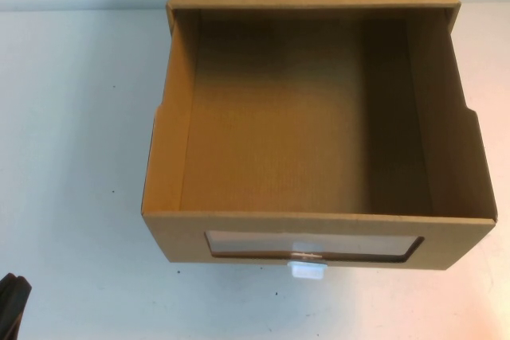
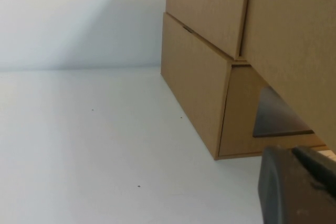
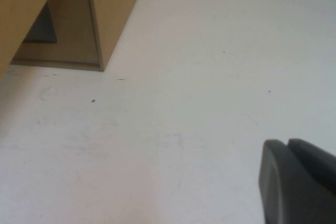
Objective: Open the shoe box
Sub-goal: 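Pull the top drawer of the cardboard box fully open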
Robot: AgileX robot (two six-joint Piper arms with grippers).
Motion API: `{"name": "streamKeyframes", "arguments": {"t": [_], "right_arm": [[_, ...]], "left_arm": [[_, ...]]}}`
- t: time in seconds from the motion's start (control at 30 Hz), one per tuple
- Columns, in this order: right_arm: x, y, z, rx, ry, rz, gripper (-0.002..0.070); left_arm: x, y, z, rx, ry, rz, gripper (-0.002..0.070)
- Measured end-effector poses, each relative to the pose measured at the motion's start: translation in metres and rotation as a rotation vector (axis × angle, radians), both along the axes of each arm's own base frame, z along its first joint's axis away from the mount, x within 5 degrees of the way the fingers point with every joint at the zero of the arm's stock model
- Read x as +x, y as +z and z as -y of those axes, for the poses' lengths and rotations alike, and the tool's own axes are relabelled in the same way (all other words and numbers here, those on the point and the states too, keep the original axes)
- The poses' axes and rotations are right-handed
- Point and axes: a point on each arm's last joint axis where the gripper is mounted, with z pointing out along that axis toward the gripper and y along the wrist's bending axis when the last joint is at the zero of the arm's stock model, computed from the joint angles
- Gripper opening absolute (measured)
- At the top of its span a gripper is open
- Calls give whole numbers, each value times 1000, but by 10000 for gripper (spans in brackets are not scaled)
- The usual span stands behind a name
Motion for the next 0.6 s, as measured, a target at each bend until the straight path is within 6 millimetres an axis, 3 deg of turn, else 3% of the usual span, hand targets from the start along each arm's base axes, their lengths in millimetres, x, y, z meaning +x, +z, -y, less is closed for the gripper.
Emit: {"name": "streamKeyframes", "arguments": {"t": [0.3,0.6], "right_arm": [[0,0,0,0,0,0,-13],[0,0,0,0,0,0,-13]], "left_arm": [[0,0,0,12,1,3,-5],[2,-1,-8,193,81,46,-6]]}}
